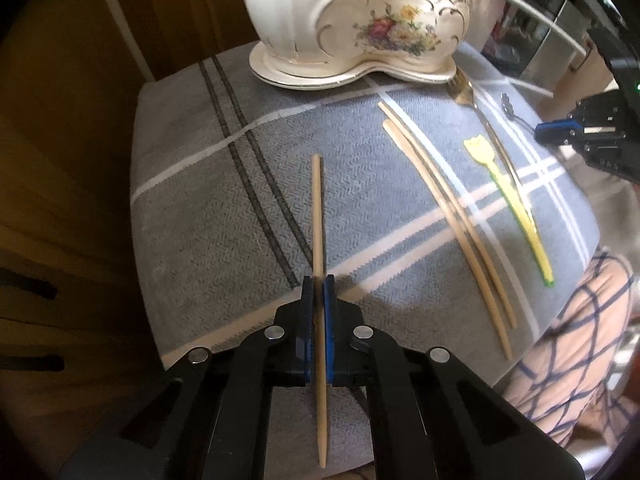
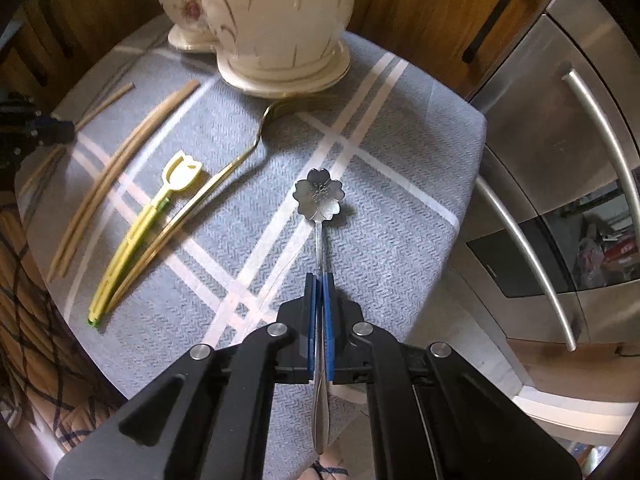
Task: Organize utensils
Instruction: 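Grasp a third chopstick with the left tool while the right tool grasps the flower-handled spoon, then drop the chopstick into the tall holder while the right tool drops the spoon into the short holder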
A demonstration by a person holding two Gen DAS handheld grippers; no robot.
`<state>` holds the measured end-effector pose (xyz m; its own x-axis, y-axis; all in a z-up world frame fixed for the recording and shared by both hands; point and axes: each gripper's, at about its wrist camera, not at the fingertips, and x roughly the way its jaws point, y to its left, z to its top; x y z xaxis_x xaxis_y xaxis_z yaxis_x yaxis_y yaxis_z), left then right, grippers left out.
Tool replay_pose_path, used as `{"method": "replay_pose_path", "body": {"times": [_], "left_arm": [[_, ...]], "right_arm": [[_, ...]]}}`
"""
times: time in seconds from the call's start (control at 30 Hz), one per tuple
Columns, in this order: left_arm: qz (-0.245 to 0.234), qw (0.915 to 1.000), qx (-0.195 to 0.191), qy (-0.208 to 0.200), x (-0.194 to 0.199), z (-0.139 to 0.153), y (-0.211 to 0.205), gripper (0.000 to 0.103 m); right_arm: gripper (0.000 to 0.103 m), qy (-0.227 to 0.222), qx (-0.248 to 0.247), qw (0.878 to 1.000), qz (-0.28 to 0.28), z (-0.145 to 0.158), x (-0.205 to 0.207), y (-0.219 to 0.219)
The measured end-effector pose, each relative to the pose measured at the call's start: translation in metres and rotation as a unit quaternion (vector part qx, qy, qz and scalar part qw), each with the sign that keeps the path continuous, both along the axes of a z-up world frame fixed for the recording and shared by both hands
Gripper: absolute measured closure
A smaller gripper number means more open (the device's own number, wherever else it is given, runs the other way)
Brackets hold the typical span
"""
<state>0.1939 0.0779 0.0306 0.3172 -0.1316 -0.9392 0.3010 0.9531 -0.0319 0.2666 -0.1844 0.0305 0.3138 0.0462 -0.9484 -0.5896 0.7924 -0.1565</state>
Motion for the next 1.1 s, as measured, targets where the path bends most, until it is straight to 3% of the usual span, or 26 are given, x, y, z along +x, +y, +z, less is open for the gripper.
{"method": "replay_pose_path", "body": {"times": [0.23,0.4,0.63,0.77,1.1], "left_arm": [[0.013,0.9958,-0.069,-0.058,-0.013,0.028,0.013,0.098],[0.025,0.9831,-0.113,-0.142,-0.022,0.066,0.02,0.098],[0.049,0.9449,-0.169,-0.276,-0.025,0.111,0.022,0.098],[0.071,0.9221,-0.195,-0.327,-0.02,0.124,0.025,0.098],[0.084,0.8873,-0.213,-0.4,0.004,0.146,0.026,0.098]], "right_arm": [[0.1,-0.037,0.055,0.998,-0.006,0.028,-0.008,-0.006],[0.1,-0.069,0.112,0.991,-0.015,0.05,-0.013,-0.008],[0.1,-0.138,0.236,0.961,-0.047,0.088,-0.018,-0.014],[0.1,-0.168,0.289,0.941,-0.061,0.103,-0.016,-0.014],[0.1,-0.236,0.356,0.902,-0.059,0.13,-0.011,-0.001]]}}
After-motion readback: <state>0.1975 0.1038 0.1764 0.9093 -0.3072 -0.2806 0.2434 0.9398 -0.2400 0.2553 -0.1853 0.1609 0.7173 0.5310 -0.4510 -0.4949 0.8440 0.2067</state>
